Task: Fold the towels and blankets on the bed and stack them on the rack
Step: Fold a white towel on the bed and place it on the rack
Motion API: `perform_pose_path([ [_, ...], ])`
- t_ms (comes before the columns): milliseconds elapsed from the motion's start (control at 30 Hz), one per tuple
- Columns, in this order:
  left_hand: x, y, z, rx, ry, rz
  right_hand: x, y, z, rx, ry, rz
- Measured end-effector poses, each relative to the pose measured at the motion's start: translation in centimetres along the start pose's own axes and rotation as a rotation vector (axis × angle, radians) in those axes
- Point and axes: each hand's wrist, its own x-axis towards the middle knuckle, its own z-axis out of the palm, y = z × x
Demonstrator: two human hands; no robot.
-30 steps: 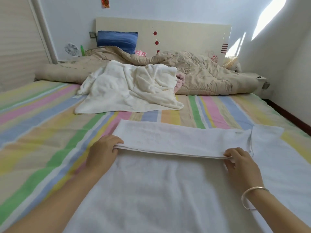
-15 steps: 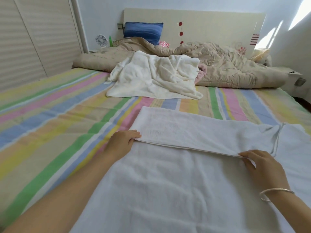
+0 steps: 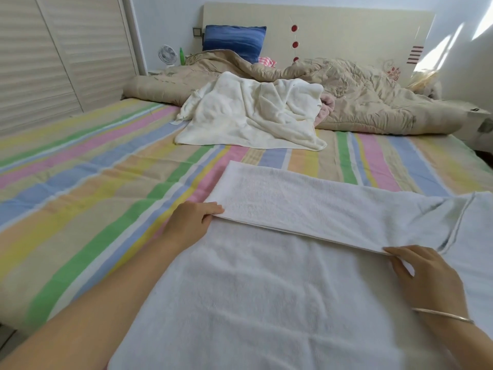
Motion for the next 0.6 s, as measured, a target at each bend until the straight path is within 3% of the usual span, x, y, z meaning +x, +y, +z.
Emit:
perform_pose_path([
  [167, -1.3, 0.6, -0.7, 0.017, -0.007, -0.037, -0.7, -0.8, -1.1, -0.015, 0.002, 0.014],
  [400, -2.5, 0.8, 0.1, 0.031, -0.09, -0.194, -2.1, 0.0, -0.8, -0.029, -0.151, -0.085],
  [500, -1.9, 3.5, 1.1, 0.241, -0.004, -0.224, -1.5, 1.1, -0.9, 0.036, -0.17, -0.016],
  [600, -1.2, 8.9, 3.3, 0.193, 0.14, -0.172, -1.0, 2.2, -1.0, 0.062, -0.108, 0.043],
])
